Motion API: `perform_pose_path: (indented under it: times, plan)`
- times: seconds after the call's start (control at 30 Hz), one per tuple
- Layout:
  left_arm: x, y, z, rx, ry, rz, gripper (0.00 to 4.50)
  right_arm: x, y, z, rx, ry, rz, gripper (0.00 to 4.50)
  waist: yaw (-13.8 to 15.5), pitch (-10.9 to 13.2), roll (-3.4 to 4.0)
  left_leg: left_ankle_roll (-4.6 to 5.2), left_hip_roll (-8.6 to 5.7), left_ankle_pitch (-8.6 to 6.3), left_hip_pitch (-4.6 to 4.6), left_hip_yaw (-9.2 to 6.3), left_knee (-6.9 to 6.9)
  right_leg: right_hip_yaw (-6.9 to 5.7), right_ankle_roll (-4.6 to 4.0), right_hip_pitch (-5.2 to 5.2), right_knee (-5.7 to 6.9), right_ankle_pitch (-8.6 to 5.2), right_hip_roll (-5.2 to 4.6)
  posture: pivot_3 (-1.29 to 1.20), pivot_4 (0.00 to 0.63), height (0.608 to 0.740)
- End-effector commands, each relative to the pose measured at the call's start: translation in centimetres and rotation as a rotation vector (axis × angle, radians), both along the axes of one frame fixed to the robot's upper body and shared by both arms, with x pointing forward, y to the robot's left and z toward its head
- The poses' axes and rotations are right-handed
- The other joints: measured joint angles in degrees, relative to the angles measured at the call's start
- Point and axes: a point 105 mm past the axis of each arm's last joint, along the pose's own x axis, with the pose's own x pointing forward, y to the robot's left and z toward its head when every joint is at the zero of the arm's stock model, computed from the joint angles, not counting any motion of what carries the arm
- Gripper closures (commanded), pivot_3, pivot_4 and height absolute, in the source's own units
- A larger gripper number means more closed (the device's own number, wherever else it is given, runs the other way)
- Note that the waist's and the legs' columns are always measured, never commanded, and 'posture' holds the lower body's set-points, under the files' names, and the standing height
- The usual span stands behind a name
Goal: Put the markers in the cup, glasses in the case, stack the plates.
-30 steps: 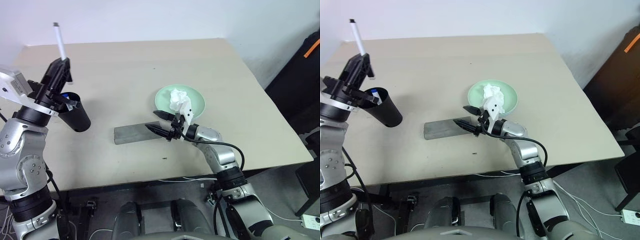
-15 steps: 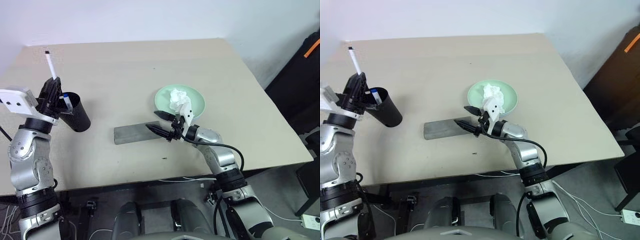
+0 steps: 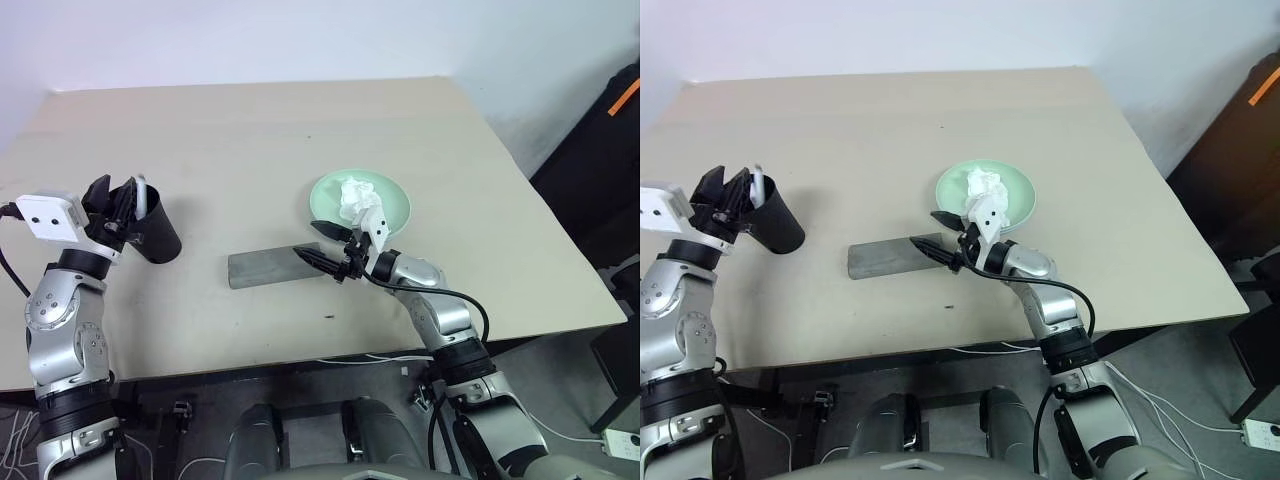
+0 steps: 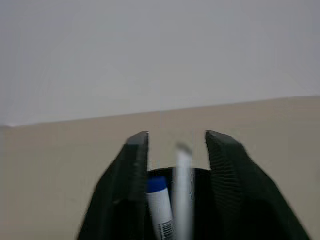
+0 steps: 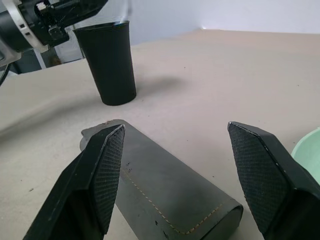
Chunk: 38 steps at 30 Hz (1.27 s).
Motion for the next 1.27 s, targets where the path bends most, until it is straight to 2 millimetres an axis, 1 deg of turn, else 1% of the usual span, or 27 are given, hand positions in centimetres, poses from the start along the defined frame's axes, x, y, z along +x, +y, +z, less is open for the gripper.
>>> perform_pose_path:
  times: [0.03, 0.07, 0.1, 0.13, 0.17, 0.3, 0.4, 0.5, 0.63, 0.7, 0.73, 0.77, 0.8, 0.83, 0.9, 0.97, 1.03, 1.1, 1.17, 1.27]
  plan:
    - [-0.3, -0.3, 0.8, 0.037, -0.032, -0.001, 1.40, 0.1, 0.1, 1.5, 0.017, -0.066, 0.005, 1.02, 0.0, 0.0, 0.00, 0.00, 0.00, 0.00, 0.00, 0.00, 0.00, 0.00, 0.00, 0.01, 0.00, 0.00, -0.01, 0.00, 0.150, 0.726]
    - [-0.3, -0.3, 0.8, 0.038, -0.033, -0.002, 1.11, 0.1, 0.1, 1.6, 0.017, -0.068, 0.005, 1.02, 0.0, 0.0, 0.00, 0.00, 0.00, 0.00, 0.00, 0.00, 0.00, 0.00, 0.00, 0.01, 0.00, 0.00, -0.01, 0.00, 0.150, 0.726]
    - [-0.4, -0.3, 0.9, 0.040, -0.040, -0.003, 0.69, 0.1, 0.1, 1.6, 0.018, -0.069, 0.006, 1.02, 0.0, 0.0, 0.00, 0.00, 0.00, 0.00, 0.00, 0.00, 0.00, 0.00, 0.00, 0.01, 0.00, 0.00, -0.01, 0.00, 0.150, 0.726]
    - [-0.5, -0.3, 1.0, 0.035, -0.048, -0.004, 0.41, 0.1, 0.1, 1.7, 0.019, -0.070, 0.007, 1.02, 0.0, 0.0, 0.00, 0.00, 0.00, 0.00, 0.00, 0.01, 0.00, 0.00, 0.00, 0.00, 0.00, 0.00, -0.01, 0.00, 0.150, 0.726]
    - [-0.6, -0.3, 1.2, 0.025, -0.056, -0.009, 0.02, 0.1, 0.2, 1.7, 0.021, -0.070, 0.007, 1.02, 0.0, 0.0, 0.00, 0.00, 0.00, 0.00, 0.00, 0.00, -0.01, 0.00, 0.00, 0.00, 0.00, 0.00, -0.01, 0.00, 0.150, 0.726]
    - [-1.6, -1.2, 3.0, 0.020, -0.110, -0.091, 0.02, 0.2, -0.1, 2.6, 0.069, -0.055, 0.006, 1.02, 0.0, 0.0, 0.00, 0.00, 0.00, 0.00, 0.00, 0.00, -0.01, 0.00, 0.00, 0.00, 0.00, 0.00, 0.00, 0.00, 0.150, 0.726]
    - [-3.2, -2.0, 4.4, 0.018, -0.115, -0.205, 0.02, 0.2, -0.7, 3.4, 0.091, -0.046, 0.024, 1.02, -0.1, 0.0, 0.00, 0.00, 0.01, 0.00, -0.01, 0.02, -0.02, 0.01, 0.00, 0.00, -0.01, 0.00, -0.02, 0.00, 0.150, 0.726]
    - [-5.0, -3.1, 4.6, 0.031, -0.063, -0.344, 0.02, 0.3, -1.3, 4.2, 0.103, -0.053, 0.023, 1.02, -0.2, 0.0, 0.02, -0.01, 0.04, 0.00, 0.00, 0.02, -0.06, 0.00, -0.02, -0.04, 0.00, -0.01, 0.00, 0.00, 0.150, 0.726]
    - [-6.9, -4.5, 2.9, 0.038, 0.066, -0.483, 0.02, -0.1, -2.5, 4.8, 0.073, -0.095, 0.014, 1.02, -0.2, 0.0, 0.05, -0.01, 0.03, -0.01, 0.01, 0.04, -0.08, 0.02, -0.16, -0.05, -0.01, -0.09, -0.05, 0.00, 0.150, 0.726]
    - [-7.4, -5.0, 2.0, 0.029, 0.121, -0.532, 0.02, -0.3, -3.0, 4.9, 0.069, -0.094, 0.014, 1.02, 0.0, 0.0, 0.04, -0.02, 0.02, -0.01, 0.00, 0.04, -0.07, 0.02, -0.18, -0.07, -0.02, -0.10, -0.10, 0.00, 0.150, 0.726]
    - [-7.5, -5.3, 1.4, 0.024, 0.152, -0.558, 0.02, -0.5, -3.4, 4.9, 0.056, -0.098, 0.011, 1.02, 0.0, 0.0, 0.04, -0.02, 0.03, -0.01, 0.01, 0.04, -0.07, 0.01, -0.18, -0.06, -0.02, -0.11, -0.11, 0.00, 0.150, 0.726]
    - [-7.7, -5.8, 0.3, 0.031, 0.195, -0.585, 0.02, -0.8, -4.0, 4.8, 0.035, -0.102, 0.006, 1.02, 0.0, 0.0, 0.04, -0.03, 0.03, -0.02, 0.00, 0.04, -0.05, 0.01, -0.20, -0.06, -0.02, -0.11, -0.12, 0.00, 0.150, 0.726]
    - [-7.7, -6.3, -1.0, 0.040, 0.234, -0.604, 0.02, -1.1, -4.5, 4.7, 0.021, -0.103, 0.003, 1.02, 0.0, 0.0, 0.05, -0.04, 0.02, -0.03, 0.01, 0.04, -0.05, 0.01, -0.20, -0.06, -0.02, -0.11, -0.15, 0.00, 0.150, 0.726]
    - [-7.7, -6.6, -1.9, 0.047, 0.258, -0.615, 0.02, -1.3, -4.9, 4.6, 0.013, -0.103, 0.001, 1.02, 0.0, 0.0, 0.06, -0.13, 0.01, -0.08, 0.02, 0.05, -0.06, 0.01, -0.21, -0.05, -0.07, -0.11, -0.21, 0.00, 0.150, 0.726]
    - [-7.2, -6.7, -3.0, 0.049, 0.243, -0.586, 0.02, -1.4, -5.3, 4.7, 0.003, -0.105, -0.018, 1.02, -0.1, 0.0, 0.07, -0.18, 0.00, -0.12, 0.00, 0.02, -0.07, 0.06, -0.22, -0.05, -0.13, -0.11, -0.27, 0.00, 0.150, 0.726]
    - [-7.1, -7.5, -4.5, 0.016, 0.243, -0.593, 0.02, -1.5, -6.0, 4.7, -0.003, -0.101, -0.035, 1.02, -0.1, 0.0, 0.07, -0.17, 0.01, -0.13, 0.00, 0.00, -0.07, 0.12, -0.23, -0.06, -0.16, -0.10, -0.30, 0.00, 0.150, 0.726]
    - [-7.1, -7.8, -5.5, 0.007, 0.247, -0.595, 0.02, -1.6, -6.2, 4.4, -0.013, -0.094, -0.037, 1.02, -0.2, 0.0, 0.06, -0.16, 0.04, -0.12, -0.01, 0.01, -0.12, 0.16, -0.25, -0.09, -0.19, -0.09, -0.26, 0.00, 0.150, 0.726]
    - [-7.0, -7.8, -6.8, -0.012, 0.265, -0.578, 0.02, -1.4, -6.8, 3.7, -0.031, -0.084, -0.066, 1.02, -0.1, 0.0, 0.06, -0.03, 0.05, -0.04, -0.01, 0.01, -0.20, 0.16, -0.25, -0.13, -0.22, -0.10, -0.19, 0.00, 0.150, 0.726]
    - [-6.8, -7.7, -7.5, -0.020, 0.272, -0.567, 0.02, -1.3, -7.3, 3.4, -0.038, -0.077, -0.092, 1.02, -0.1, 0.1, 0.08, -0.01, 0.05, -0.03, 0.00, 0.01, -0.29, 0.15, -0.25, -0.14, -0.26, -0.10, -0.17, 0.00, 0.150, 0.726]
    - [-6.0, -7.5, -7.7, -0.015, 0.259, -0.558, 0.02, -1.0, -7.7, 3.4, -0.047, -0.088, -0.110, 1.02, -0.1, 0.1, 0.07, 0.00, 0.04, -0.02, -0.01, 0.02, -0.31, 0.16, -0.24, -0.15, -0.29, -0.10, -0.16, 0.00, 0.150, 0.726]
